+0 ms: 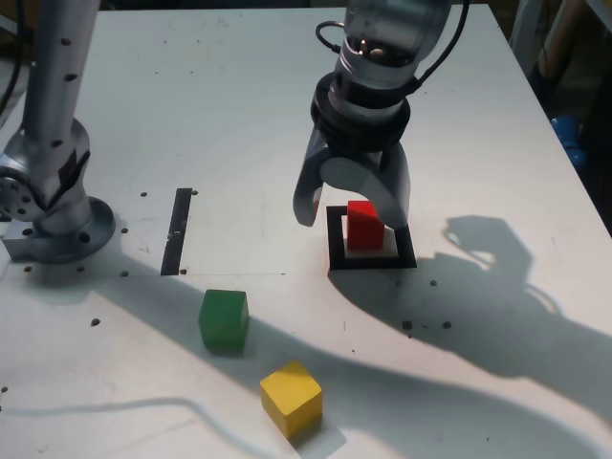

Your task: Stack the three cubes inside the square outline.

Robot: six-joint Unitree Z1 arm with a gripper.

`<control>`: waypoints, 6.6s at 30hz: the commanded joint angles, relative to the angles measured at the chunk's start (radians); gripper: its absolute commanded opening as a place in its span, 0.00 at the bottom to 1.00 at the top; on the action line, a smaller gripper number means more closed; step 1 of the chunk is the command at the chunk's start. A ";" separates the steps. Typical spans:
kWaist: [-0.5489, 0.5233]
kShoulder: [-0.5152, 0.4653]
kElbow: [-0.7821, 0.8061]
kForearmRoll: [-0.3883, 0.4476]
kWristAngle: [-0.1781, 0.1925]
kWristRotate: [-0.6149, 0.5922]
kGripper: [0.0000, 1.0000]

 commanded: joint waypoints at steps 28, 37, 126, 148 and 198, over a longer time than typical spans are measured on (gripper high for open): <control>-0.437 0.001 -0.059 0.041 -0.049 0.170 0.99; -0.469 0.064 -0.064 -0.025 -0.076 0.151 0.99; 0.091 0.017 -0.248 0.209 -0.087 -0.007 0.33; 0.151 0.108 -0.233 0.134 -0.120 0.070 0.33; -0.224 -0.254 0.344 -0.072 -0.127 -0.297 0.99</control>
